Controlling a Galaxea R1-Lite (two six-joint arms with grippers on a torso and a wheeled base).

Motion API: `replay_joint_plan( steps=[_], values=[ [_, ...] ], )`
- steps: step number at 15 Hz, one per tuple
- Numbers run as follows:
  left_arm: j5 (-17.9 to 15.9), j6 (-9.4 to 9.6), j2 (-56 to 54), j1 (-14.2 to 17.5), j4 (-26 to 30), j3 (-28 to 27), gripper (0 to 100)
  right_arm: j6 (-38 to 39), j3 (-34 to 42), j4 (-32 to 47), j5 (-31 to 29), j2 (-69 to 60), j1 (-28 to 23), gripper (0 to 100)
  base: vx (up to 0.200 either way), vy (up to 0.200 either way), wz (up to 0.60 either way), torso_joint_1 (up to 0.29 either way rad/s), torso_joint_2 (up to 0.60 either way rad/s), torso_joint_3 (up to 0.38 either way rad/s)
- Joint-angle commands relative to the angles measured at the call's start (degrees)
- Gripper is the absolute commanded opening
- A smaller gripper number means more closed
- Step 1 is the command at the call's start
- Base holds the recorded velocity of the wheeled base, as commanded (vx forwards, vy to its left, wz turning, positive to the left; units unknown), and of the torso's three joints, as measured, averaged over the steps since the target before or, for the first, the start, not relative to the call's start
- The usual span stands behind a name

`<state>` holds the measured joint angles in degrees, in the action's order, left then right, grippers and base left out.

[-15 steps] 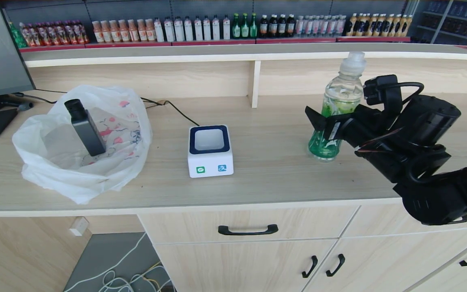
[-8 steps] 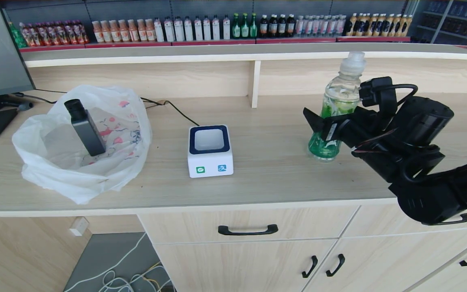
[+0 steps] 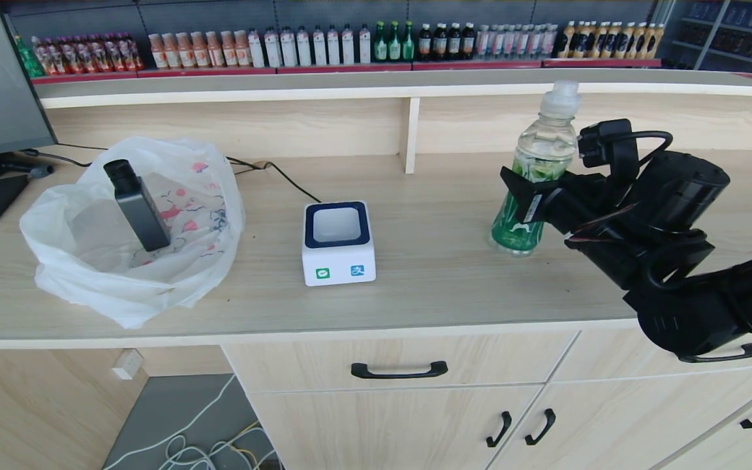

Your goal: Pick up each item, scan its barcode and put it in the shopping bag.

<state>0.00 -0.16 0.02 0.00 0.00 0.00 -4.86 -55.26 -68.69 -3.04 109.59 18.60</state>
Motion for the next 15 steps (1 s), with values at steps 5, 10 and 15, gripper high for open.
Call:
replay_joint_plan(
  steps=[5,10,15],
  values=[
    [0.0,-0.02,-0.02,0.0,0.0,0.0,100,0.03,-0.46,-0.04,1.01,-0.43,0.03,0,0.0,0.0,0.0,0.0,0.0,0.0],
    [0.0,-0.02,-0.02,0.0,0.0,0.0,100,0.03,-0.81,-0.04,1.01,-2.02,0.03,0,0.0,0.0,0.0,0.0,0.0,0.0],
    [0.0,-0.02,-0.02,0.0,0.0,0.0,100,0.03,-0.55,-0.04,1.01,-5.88,0.38,0,0.0,0.0,0.0,0.0,0.0,0.0]
  ],
)
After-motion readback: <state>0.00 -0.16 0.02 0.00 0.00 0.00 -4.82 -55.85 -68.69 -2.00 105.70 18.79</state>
